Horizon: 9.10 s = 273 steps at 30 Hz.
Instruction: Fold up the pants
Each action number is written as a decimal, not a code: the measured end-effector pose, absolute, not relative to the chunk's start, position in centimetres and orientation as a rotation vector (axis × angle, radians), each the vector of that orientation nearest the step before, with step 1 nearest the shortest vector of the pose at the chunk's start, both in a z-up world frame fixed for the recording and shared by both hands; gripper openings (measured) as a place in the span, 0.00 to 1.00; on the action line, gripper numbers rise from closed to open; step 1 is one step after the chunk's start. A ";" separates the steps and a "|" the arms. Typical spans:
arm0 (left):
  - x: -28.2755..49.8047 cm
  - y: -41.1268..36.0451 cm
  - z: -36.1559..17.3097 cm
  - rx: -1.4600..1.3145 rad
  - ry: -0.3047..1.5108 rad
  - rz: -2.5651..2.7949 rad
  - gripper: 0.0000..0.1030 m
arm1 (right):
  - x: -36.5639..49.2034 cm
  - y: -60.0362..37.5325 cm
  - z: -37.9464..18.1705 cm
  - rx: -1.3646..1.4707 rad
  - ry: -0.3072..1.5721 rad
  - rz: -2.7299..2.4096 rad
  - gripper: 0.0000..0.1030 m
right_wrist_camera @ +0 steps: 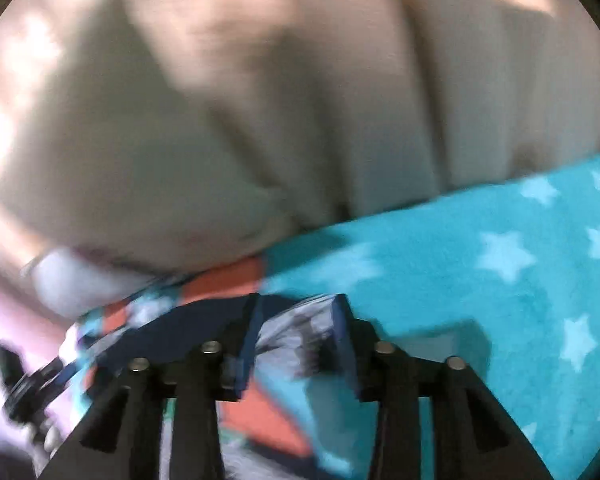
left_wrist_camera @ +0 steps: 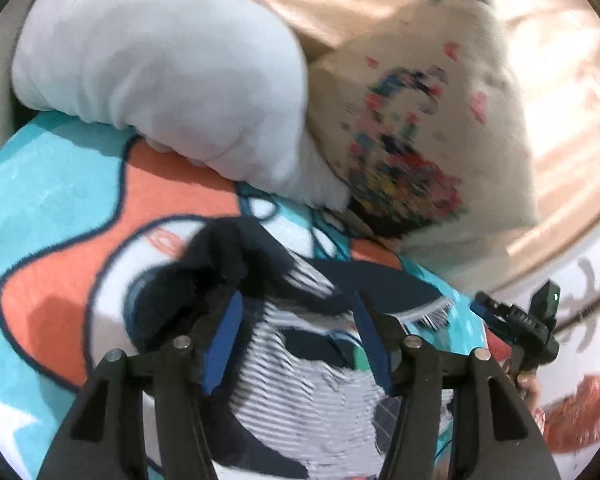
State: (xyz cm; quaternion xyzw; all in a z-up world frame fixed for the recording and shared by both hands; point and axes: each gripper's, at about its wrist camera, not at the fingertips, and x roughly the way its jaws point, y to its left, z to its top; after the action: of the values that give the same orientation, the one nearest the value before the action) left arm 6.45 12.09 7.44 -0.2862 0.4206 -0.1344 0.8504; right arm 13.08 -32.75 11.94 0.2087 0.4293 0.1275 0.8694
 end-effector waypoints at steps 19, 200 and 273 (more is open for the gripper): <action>14.5 10.0 2.3 -0.712 0.961 -0.226 0.61 | 16.9 -19.6 7.3 0.229 0.948 0.403 0.54; 18.3 4.7 3.9 0.020 1.027 -0.324 0.99 | 21.4 -23.8 3.9 -0.285 0.993 0.347 0.67; -0.3 13.1 4.4 -0.212 0.935 -0.133 0.15 | -7.6 -29.0 3.9 0.330 0.687 0.279 0.50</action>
State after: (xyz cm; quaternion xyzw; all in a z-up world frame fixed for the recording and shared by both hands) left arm -0.26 13.10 4.38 -0.1017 0.4496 -0.0638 0.8851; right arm -7.64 -29.00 3.90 0.1606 0.3342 0.1358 0.9187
